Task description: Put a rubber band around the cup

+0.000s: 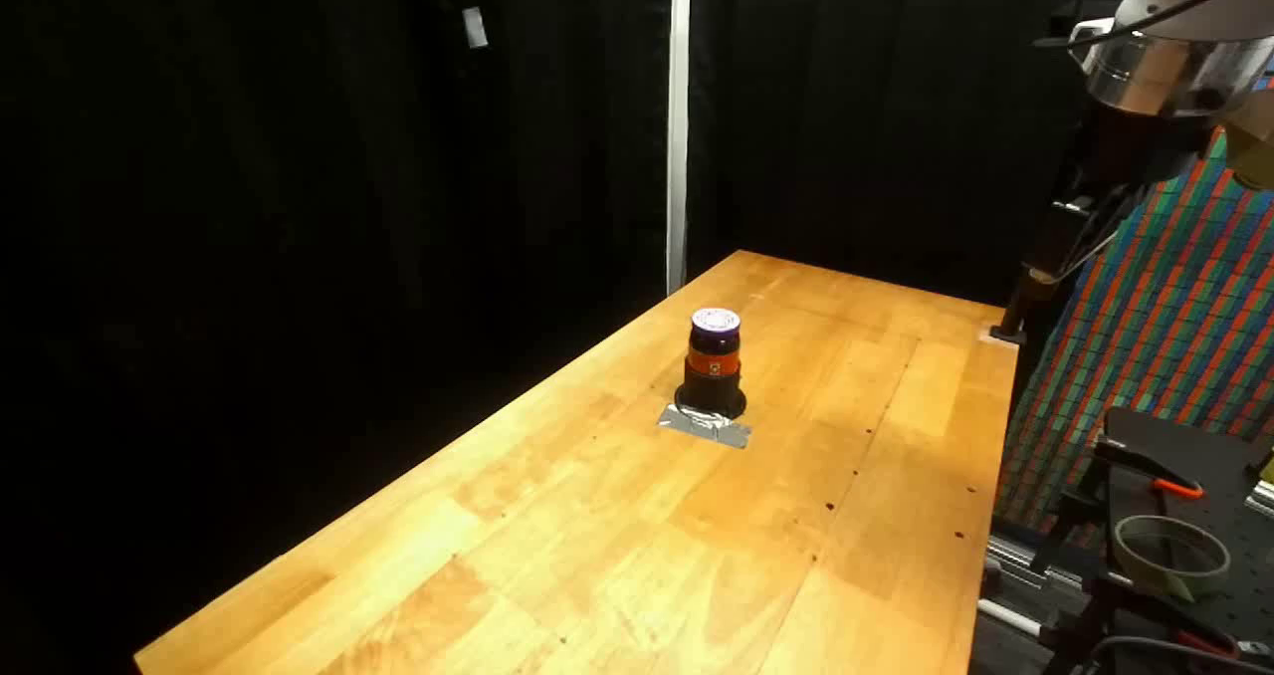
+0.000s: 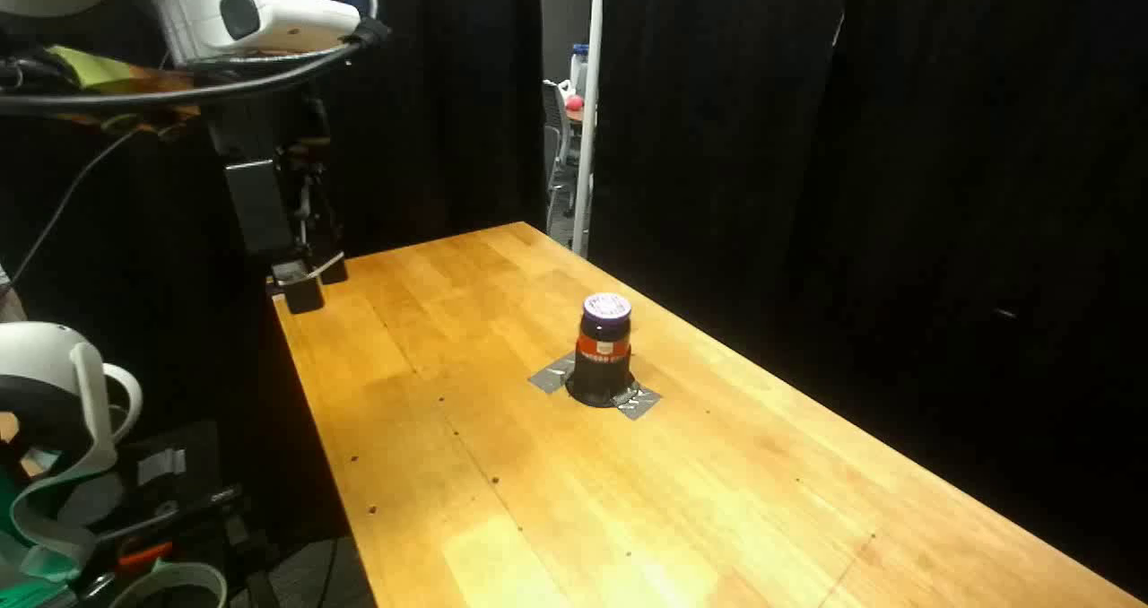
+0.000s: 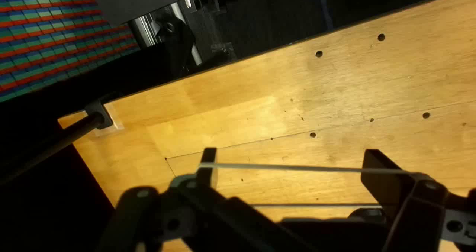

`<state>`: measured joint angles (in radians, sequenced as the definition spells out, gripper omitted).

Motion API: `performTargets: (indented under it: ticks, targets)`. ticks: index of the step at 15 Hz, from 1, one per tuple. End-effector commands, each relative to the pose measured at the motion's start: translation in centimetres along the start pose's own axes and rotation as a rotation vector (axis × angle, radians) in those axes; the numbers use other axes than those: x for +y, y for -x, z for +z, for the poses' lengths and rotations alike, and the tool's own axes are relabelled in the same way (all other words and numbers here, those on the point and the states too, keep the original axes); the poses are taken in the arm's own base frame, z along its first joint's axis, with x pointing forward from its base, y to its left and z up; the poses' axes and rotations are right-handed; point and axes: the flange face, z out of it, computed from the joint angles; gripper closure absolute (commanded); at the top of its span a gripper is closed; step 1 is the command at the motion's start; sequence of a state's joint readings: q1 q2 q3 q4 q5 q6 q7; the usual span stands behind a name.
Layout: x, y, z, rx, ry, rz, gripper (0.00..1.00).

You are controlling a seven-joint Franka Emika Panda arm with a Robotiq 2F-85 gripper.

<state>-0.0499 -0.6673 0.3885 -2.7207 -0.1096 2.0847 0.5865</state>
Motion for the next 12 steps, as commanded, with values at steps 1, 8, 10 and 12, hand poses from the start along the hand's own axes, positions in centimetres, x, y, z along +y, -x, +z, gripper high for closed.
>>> performTargets:
  ticks: [1, 8, 10, 12]
  targets:
    - [0.0, 0.0, -0.1, 0.001, 0.000, 0.000, 0.00]
    - [-1.1, -1.8, -0.6, 0.014, -0.062, -0.074, 0.00]
    - [-1.9, -4.0, -0.9, 0.057, -0.134, -0.116, 0.00]
    - [-3.1, -6.6, -0.9, 0.081, -0.190, -0.138, 0.00]
